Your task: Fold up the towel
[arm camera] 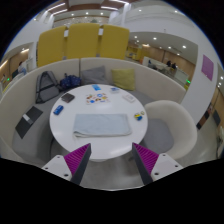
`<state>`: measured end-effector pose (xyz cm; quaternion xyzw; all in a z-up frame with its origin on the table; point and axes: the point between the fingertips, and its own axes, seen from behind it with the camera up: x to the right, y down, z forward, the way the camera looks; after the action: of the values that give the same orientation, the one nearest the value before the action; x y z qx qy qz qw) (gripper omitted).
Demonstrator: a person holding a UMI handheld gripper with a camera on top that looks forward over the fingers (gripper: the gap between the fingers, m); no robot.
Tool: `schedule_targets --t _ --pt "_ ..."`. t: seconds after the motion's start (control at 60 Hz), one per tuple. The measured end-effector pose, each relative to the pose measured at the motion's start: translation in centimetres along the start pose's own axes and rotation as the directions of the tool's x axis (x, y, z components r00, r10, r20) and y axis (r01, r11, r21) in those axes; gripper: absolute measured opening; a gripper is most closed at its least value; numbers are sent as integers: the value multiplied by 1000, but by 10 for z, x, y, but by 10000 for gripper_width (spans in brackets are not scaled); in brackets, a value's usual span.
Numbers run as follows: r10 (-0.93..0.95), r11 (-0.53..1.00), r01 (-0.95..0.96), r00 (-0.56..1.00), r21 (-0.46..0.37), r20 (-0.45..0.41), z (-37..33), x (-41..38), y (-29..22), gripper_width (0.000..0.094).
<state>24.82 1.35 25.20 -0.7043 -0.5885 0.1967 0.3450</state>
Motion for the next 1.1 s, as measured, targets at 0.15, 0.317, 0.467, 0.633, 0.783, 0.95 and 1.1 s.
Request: schedule_targets --t 0.15,0.317,0.467,0.633,0.783,0.95,1.1 --pt "-64 998 65 995 -8 78 30 -79 0 867" --pt "-97 995 97 984 8 150 66 -151 0 869" --pt "-82 997 81 980 15 182 113 -195 -1 871" --pt "-120 992 109 975 69 185 178 -224 -14 869" --pt "-147 988 136 975 74 167 251 -241 -18 868" --pt "-138 990 131 978 55 155 326 -251 -19 863" --pt "-70 998 69 988 12 141 364 -247 -21 826"
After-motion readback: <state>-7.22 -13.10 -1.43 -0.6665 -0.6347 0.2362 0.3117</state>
